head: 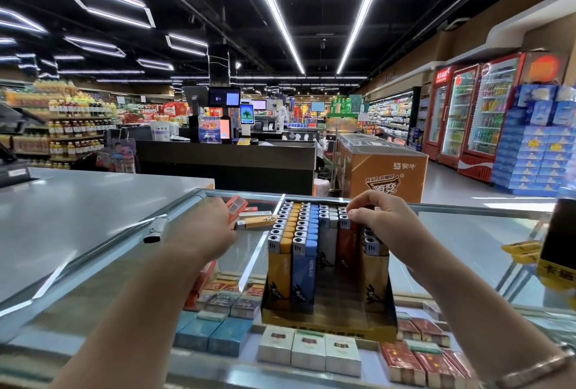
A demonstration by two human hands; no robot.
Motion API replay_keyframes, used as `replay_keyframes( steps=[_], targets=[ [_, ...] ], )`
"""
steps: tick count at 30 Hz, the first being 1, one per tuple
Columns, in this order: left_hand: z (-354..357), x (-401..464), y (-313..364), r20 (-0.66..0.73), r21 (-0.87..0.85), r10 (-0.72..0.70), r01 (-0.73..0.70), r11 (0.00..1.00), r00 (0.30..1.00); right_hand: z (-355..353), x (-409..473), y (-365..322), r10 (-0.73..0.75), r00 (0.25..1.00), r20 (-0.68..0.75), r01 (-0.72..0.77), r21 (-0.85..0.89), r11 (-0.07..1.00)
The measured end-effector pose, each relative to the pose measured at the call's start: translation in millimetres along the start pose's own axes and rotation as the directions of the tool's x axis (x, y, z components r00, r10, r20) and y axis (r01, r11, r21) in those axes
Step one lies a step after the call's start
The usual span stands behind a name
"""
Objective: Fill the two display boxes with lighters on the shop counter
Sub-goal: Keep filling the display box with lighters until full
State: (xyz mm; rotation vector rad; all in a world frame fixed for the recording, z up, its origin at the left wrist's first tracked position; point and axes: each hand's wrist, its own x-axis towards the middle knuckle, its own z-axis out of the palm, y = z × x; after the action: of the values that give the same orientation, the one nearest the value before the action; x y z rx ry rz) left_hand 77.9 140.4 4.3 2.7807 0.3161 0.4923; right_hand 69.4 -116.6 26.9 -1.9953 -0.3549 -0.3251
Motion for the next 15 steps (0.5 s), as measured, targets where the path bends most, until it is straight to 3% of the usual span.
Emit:
replay_keyframes(
  steps=[3,6,15],
  targets=[
    [-1.9,-16.3,-5.1,0.148,0.093,-0.074,0.061,0.994,0.986,-0.5,-0.1,-0.9,-0.008,1.0,0.006,0.008,-0.004,1.0],
    [-3.3,-22.1,-11.0,0.241,0.083,-0.124,0.107,0.991,0.963,-0.8,-0.6,-0.9,-0.016,1.0,0.011,0.016,-0.008,1.0],
    [1.0,-21.6,-2.8,0.293,-0.254,0.039,0.039,0.966,0.955,-0.5,0.7,0.2,-0.021,0.999,0.028,0.021,-0.009,1.0]
  ],
)
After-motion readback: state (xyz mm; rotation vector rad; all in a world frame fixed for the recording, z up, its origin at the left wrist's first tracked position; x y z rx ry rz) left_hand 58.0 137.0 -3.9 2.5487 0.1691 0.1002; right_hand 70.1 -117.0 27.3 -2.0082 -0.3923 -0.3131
